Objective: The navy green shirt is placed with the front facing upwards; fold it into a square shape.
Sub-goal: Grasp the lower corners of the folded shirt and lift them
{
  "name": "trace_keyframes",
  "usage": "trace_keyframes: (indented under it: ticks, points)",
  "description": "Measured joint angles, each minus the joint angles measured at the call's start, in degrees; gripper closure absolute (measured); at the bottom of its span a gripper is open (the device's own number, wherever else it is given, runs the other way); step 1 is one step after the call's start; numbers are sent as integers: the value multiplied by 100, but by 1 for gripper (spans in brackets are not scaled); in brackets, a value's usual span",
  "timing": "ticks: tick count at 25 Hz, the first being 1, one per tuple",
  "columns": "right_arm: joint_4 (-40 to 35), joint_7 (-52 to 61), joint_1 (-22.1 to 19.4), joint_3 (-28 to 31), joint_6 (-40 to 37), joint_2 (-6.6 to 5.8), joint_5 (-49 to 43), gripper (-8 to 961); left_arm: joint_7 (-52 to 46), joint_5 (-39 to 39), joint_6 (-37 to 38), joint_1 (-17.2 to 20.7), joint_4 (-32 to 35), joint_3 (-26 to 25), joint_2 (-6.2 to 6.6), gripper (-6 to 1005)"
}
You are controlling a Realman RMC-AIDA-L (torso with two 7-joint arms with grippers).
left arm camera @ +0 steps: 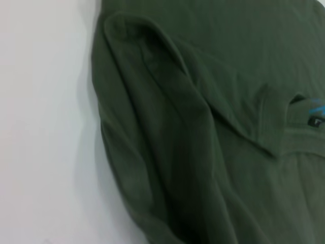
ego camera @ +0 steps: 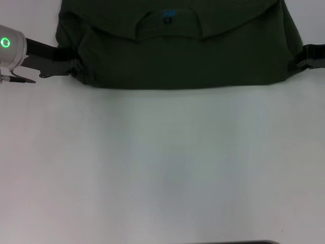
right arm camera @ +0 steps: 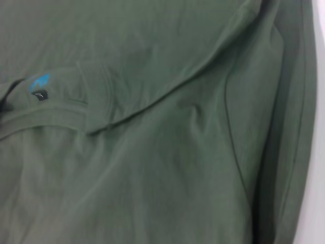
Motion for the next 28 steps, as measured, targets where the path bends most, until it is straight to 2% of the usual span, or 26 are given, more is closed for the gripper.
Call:
trace_keyframes:
  ticks: [5,9,15,20,22,25,28]
  points:
    - [-10,83,63,-8,-118,-15,-256,822,111,-13,301,-27,-41,3,69,957]
    - [-167,86,109,-7,-575,-29,-546,900,167,-4,1029,97,-442,-10,95,958]
    - [-639,82,102,-13,-1632,-31,-1209,917,146,182,2117,360,-946,16,141,958]
    - [-713,19,90,-29,-2206,-17,-1654,916,189,445,2985,571,-1147,23,146,957]
    - [-736,-1,76,-51,-2398,7,-1732,916,231,469,3273,676,-1243,29,126,957]
    - [-749,-65,38,-73,-2695,59,-1772,918,276,483,3626,890,-1494,93,30,957]
    - [-752,-118,-13,-89,-2928,183,-1777,920,279,489,3847,1100,-1702,166,-89,958]
